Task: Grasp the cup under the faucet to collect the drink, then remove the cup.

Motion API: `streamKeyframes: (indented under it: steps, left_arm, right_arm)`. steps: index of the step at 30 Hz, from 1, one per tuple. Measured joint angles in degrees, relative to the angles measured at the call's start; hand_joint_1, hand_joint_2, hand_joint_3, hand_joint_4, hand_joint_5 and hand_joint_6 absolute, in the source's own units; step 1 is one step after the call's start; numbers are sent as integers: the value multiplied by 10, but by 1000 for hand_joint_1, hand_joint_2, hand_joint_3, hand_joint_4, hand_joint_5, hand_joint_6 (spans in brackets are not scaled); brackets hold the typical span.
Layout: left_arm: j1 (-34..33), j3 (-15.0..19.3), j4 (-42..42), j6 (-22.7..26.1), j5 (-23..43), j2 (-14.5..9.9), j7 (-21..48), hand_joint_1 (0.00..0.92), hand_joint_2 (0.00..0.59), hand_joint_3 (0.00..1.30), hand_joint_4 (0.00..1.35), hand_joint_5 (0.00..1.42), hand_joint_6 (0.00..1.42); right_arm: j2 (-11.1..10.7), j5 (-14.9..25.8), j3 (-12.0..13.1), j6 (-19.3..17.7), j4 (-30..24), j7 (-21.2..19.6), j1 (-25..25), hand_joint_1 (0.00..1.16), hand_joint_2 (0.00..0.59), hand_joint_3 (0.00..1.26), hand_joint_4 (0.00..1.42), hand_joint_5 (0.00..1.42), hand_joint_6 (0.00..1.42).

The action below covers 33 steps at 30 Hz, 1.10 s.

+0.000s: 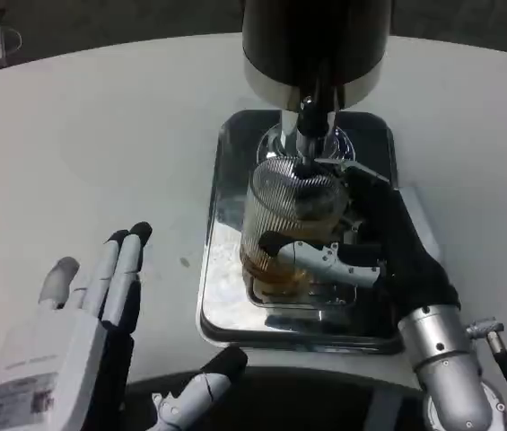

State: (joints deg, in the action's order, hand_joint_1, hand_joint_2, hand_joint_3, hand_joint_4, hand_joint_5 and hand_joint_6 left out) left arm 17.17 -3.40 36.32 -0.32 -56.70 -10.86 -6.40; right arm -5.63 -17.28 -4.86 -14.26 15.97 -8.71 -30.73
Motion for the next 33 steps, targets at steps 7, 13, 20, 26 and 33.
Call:
streamKeyframes:
  steps: [7,13,20,26,33]
  left_arm:
    - [-2,-6,0,0,-1,5,0,0,158,27,0,124,0]
    - [-6,-11,-1,0,-1,6,0,0,156,27,0,124,0]
    - [-7,-16,-4,0,-1,6,0,0,151,27,0,124,0]
    - [-8,-20,-8,0,-1,6,-1,0,149,27,0,122,0]
    - [-15,-20,-16,0,-1,6,-3,0,148,27,0,115,0]
  right_arm:
    - [2,15,6,15,-41,10,19,1157,96,823,1036,1257,1424]
    - [5,27,6,26,-82,27,44,1160,77,834,1048,1257,1424]
    - [5,30,1,34,-120,48,74,1161,72,841,1048,1246,1424]
    - [6,30,-4,41,-141,64,99,1162,64,841,1048,1245,1424]
    - [6,20,-8,41,-162,64,110,1162,57,841,1048,1244,1424]
